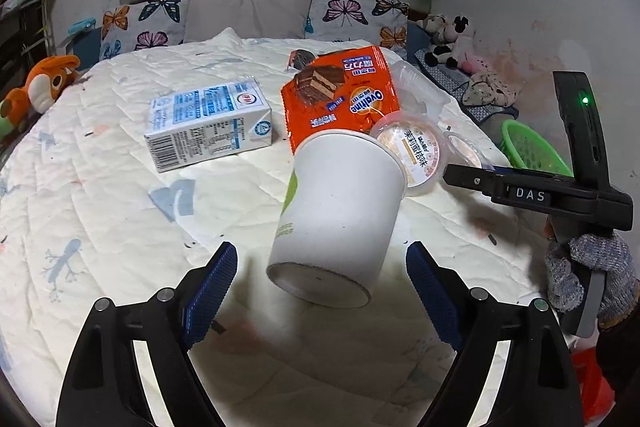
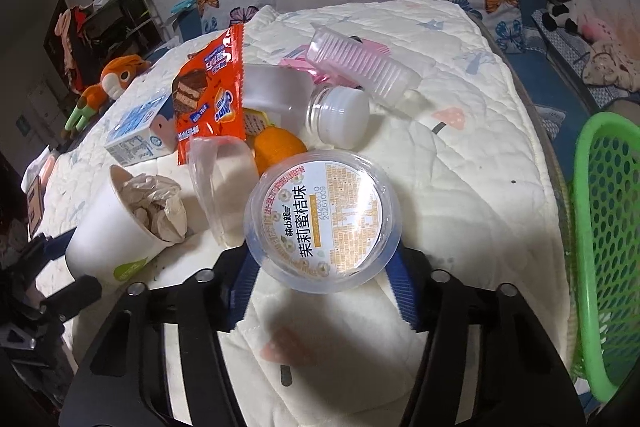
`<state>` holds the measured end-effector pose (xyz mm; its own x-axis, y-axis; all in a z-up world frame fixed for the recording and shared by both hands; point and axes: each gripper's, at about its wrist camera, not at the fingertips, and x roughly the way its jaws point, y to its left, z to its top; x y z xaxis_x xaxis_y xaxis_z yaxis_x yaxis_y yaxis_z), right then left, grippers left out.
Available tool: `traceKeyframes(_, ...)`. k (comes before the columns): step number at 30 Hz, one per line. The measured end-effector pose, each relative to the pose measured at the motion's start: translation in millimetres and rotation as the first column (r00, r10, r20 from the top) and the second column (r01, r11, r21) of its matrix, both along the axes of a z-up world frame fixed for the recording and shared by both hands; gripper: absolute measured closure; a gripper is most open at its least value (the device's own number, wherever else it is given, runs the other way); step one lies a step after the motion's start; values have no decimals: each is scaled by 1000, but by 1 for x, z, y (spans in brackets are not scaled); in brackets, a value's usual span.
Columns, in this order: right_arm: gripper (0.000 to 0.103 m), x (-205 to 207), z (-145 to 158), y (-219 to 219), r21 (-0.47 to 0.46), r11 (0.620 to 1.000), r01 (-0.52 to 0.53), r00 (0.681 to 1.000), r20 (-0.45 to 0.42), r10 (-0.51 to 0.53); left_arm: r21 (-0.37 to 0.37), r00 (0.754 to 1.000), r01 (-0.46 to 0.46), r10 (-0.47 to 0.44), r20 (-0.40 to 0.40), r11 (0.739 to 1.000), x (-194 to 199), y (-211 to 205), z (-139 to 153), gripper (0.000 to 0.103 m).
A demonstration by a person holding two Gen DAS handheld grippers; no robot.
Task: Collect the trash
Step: 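Grasp the white paper cup with the left tool while the right tool grasps the clear round tub, then carry both items over the green basket and open both tools to drop them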
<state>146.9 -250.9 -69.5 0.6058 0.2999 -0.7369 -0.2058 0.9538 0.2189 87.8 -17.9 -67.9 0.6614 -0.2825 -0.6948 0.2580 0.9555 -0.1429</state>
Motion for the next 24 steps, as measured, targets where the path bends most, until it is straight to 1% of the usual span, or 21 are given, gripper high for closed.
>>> traceKeyframes(1, 47, 0, 0, 0, 3, 1000, 3, 1000, 1, -3, -1, 1000, 5, -5, 5, 1000, 0, -1, 0, 25)
traceKeyframes(6, 47, -5, 5, -2, 5, 1000, 12, 1000, 18, -12, -11, 1000, 21, -21, 17, 1000, 1, -4, 4, 43)
traceKeyframes(7, 47, -7, 7, -2, 4, 1000, 13, 1000, 22, -13, -11, 1000, 23, -23, 19, 1000, 1, -3, 4, 45)
traceKeyframes(14, 47, -16, 16, -6, 12, 1000, 19, 999, 43, -19, -20, 999, 35, -34, 27, 999, -1, 1, 17, 47)
traceKeyframes(18, 47, -22, 18, -8, 13, 1000, 16, 999, 45, -17, 26, 998, 52, -53, 44, 998, -4, 0, 33, 48)
traceKeyframes(24, 47, -32, 23, -10, 23, 1000, 22, 998, 60, -23, 67, 995, 82, -86, 58, 994, -6, 2, 56, 49)
